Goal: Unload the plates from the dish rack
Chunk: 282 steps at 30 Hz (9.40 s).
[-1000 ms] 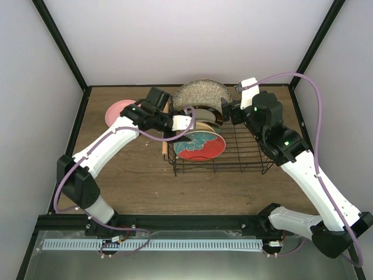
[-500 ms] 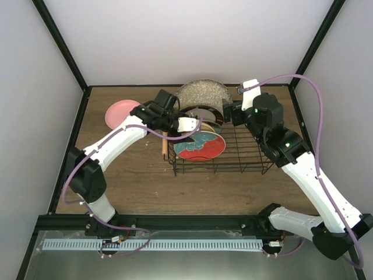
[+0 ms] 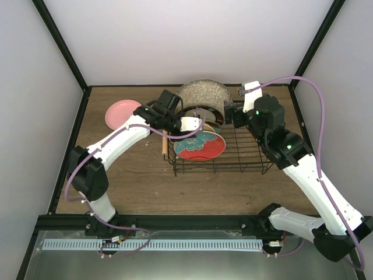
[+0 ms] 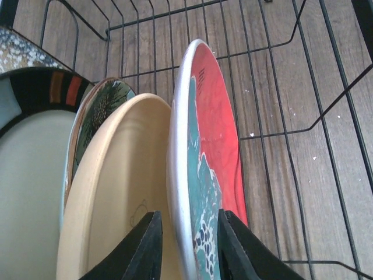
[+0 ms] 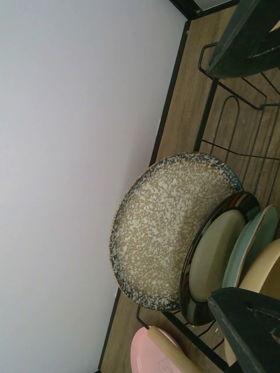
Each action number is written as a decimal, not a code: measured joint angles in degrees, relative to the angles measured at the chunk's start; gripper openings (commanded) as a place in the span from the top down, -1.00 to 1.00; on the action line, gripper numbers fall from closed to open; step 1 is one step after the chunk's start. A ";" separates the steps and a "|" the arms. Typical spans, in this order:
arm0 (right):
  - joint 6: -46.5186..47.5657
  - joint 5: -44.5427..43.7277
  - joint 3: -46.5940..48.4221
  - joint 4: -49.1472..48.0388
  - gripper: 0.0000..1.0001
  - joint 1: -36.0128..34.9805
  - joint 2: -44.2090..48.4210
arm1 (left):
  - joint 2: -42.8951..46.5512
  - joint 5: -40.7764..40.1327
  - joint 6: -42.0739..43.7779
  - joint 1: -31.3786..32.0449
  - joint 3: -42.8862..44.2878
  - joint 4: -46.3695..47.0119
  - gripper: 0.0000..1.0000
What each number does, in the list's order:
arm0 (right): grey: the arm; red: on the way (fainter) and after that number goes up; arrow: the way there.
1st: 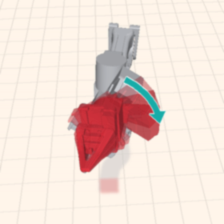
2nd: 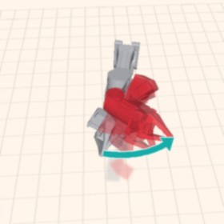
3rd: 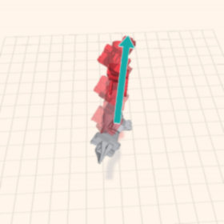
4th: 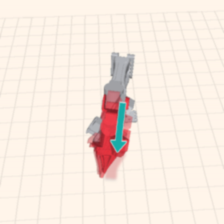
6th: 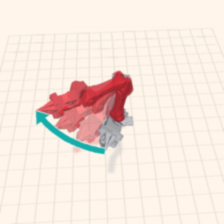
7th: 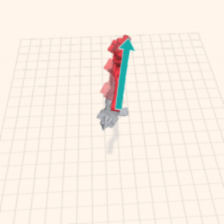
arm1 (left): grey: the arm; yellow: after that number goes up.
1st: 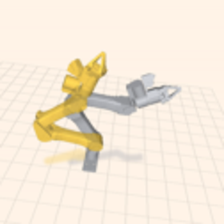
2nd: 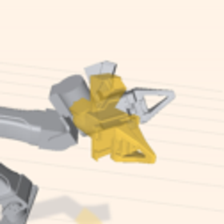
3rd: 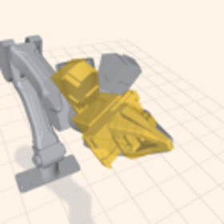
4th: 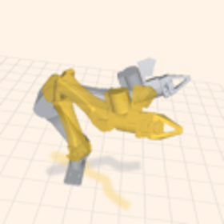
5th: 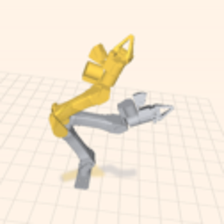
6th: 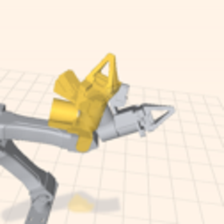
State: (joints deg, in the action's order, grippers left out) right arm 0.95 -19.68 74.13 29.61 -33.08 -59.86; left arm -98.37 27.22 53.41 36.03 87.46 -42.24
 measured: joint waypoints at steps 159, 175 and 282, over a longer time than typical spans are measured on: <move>-3.93 -7.43 -6.38 -6.45 -1.00 0.02 1.70 | -6.58 -3.54 -100.50 -54.55 -24.61 39.19 -0.79; -4.92 -7.37 -6.88 -6.10 -1.00 0.02 2.62 | 2.56 -0.31 -77.26 -46.36 -15.15 37.31 -0.61; -10.91 -9.94 -11.32 -1.75 -1.00 0.02 11.34 | 10.64 -22.67 -4.09 2.60 -10.45 37.55 0.92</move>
State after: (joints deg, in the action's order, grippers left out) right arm -9.96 -29.63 62.81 27.86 -33.06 -48.51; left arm -87.72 4.56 49.32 38.63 77.01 -4.69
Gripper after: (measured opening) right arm 0.997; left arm 0.050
